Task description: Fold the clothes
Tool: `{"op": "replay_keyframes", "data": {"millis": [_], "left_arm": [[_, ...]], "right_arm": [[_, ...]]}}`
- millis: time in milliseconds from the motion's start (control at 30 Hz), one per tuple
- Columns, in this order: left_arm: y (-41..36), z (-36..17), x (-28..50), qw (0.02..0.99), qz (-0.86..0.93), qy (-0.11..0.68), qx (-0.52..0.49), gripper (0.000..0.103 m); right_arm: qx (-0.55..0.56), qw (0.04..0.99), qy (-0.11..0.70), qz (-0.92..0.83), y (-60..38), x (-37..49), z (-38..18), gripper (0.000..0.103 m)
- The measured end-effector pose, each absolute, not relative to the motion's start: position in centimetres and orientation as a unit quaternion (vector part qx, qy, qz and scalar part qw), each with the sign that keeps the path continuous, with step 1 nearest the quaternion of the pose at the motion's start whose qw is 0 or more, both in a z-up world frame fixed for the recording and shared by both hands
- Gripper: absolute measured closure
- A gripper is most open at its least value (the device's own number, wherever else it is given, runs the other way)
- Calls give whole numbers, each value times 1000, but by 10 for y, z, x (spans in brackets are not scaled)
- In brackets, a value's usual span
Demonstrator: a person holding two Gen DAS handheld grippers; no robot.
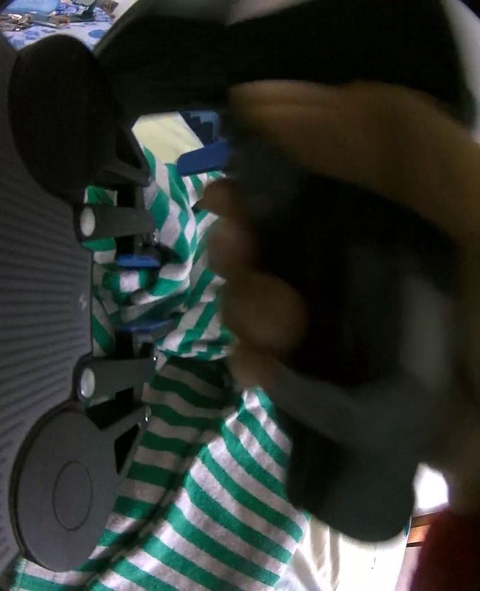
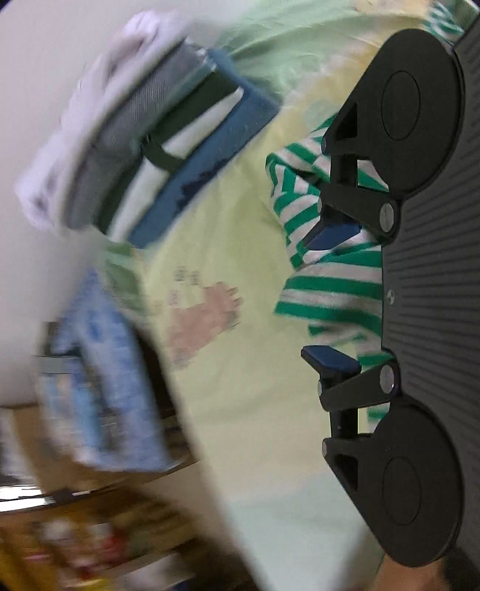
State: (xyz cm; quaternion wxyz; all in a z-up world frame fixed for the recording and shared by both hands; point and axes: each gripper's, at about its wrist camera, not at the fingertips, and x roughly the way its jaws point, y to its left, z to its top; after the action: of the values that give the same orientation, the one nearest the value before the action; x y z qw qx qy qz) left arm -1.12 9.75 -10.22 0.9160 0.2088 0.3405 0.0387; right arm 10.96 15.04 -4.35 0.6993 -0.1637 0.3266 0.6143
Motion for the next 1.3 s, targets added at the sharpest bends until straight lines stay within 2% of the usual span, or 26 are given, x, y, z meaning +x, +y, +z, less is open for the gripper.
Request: {"op": "replay_keyframes", "data": {"millis": [33, 167, 233, 300, 400, 467, 500, 533, 567, 700, 800, 900, 1033, 1067, 1100, 1133, 1167, 1233, 1300], "left_arm": [[97, -102, -11, 914, 42, 340, 216, 71], [104, -98, -14, 915, 48, 340, 211, 59], [113, -94, -14, 919, 49, 345, 187, 49], [121, -90, -14, 921, 52, 349, 164, 44], [126, -83, -13, 926, 47, 349, 138, 43], [124, -79, -19, 927, 32, 349, 132, 42], [124, -78, -25, 928, 17, 349, 129, 36], [121, -77, -29, 928, 1, 350, 126, 32], [117, -76, -34, 928, -16, 351, 123, 30], [107, -70, -59, 930, -69, 336, 134, 18], [111, -61, -65, 932, -89, 324, 133, 16], [132, -49, -59, 937, -88, 327, 82, 12], [163, -55, -40, 926, -117, 358, -1, 9], [166, -59, -34, 923, -118, 367, -11, 8], [167, -63, -29, 920, -117, 373, -16, 8], [166, -67, -25, 918, -113, 379, -14, 11], [165, -72, -20, 917, -108, 384, -12, 15], [163, -74, -15, 917, -105, 386, -17, 30], [160, -71, -16, 920, -108, 376, -28, 45]], "right_arm": [[-143, 710, 332, 605, 143, 116, -44, 93], [-61, 746, 349, 563, 112, 141, -47, 93], [-19, 762, 357, 540, 96, 154, -48, 93], [22, 775, 363, 516, 81, 166, -49, 93], [84, 792, 372, 477, 57, 185, -51, 91], [126, 800, 376, 450, 42, 198, -52, 83], [135, 808, 377, 433, 31, 199, -56, 80], [140, 816, 378, 415, 19, 198, -60, 70], [145, 824, 378, 397, 7, 197, -64, 67], [154, 813, 395, 399, -16, 185, -73, 67], [99, 803, 388, 441, 1, 165, -69, 66], [55, 787, 383, 479, 14, 151, -73, 66], [-39, 782, 356, 511, 29, 136, -81, 65], [-68, 782, 344, 516, 32, 133, -83, 68], [-96, 781, 332, 521, 34, 130, -85, 74], [-114, 776, 328, 526, 33, 129, -84, 88], [-129, 770, 328, 533, 30, 128, -82, 90], [-159, 757, 326, 544, 25, 127, -77, 92], [-132, 765, 329, 537, 20, 135, -73, 92]]}}
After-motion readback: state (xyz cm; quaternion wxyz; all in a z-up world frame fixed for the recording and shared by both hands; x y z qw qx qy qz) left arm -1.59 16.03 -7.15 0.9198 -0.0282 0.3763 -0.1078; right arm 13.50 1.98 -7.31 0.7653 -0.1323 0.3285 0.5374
